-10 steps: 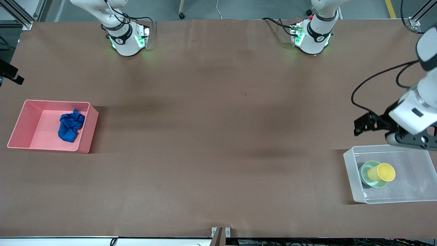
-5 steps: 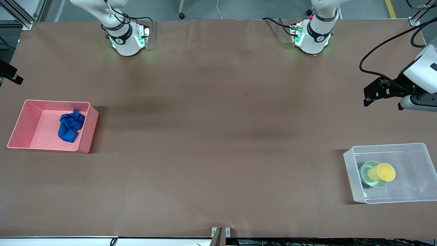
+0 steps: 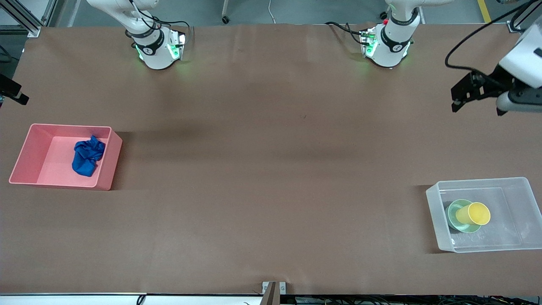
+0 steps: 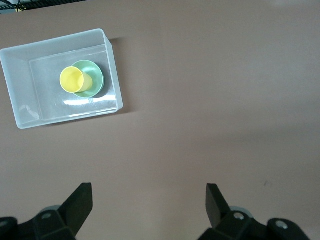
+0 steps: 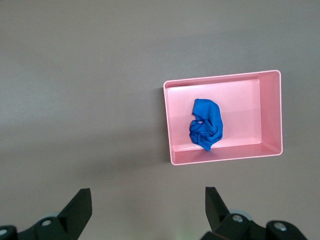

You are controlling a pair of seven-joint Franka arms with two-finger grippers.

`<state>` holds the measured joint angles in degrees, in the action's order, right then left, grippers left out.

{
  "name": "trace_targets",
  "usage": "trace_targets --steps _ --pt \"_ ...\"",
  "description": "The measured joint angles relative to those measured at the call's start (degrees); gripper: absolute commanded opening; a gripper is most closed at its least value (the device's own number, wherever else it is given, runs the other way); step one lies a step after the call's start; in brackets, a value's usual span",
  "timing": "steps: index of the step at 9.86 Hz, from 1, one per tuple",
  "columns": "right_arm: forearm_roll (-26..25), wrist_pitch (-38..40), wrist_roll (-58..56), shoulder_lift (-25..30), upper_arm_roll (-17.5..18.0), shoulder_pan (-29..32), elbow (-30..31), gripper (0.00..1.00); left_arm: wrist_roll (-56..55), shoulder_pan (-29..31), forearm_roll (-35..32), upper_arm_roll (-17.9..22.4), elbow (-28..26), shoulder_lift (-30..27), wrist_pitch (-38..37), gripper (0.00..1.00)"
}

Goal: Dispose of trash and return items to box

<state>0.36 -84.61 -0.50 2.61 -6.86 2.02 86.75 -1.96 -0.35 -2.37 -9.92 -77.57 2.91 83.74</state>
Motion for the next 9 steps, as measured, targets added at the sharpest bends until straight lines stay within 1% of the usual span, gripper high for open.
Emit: trace_targets --steps 2,7,9 --pt "0.0 0.0 0.0 0.0 0.0 0.0 0.0 1.0 -0.06 0.11 1.0 0.67 -1.02 -1.04 -0.71 1.0" --pt "0.0 0.0 0.0 0.0 0.0 0.0 0.0 1.0 -1.71 0.18 1.18 0.8 -3.22 -1.23 -0.37 1.0" --pt "0.0 0.0 0.0 0.0 0.0 0.0 0.0 1.0 -2.32 0.16 1.18 0.78 -6.44 -3.21 1.47 1.0"
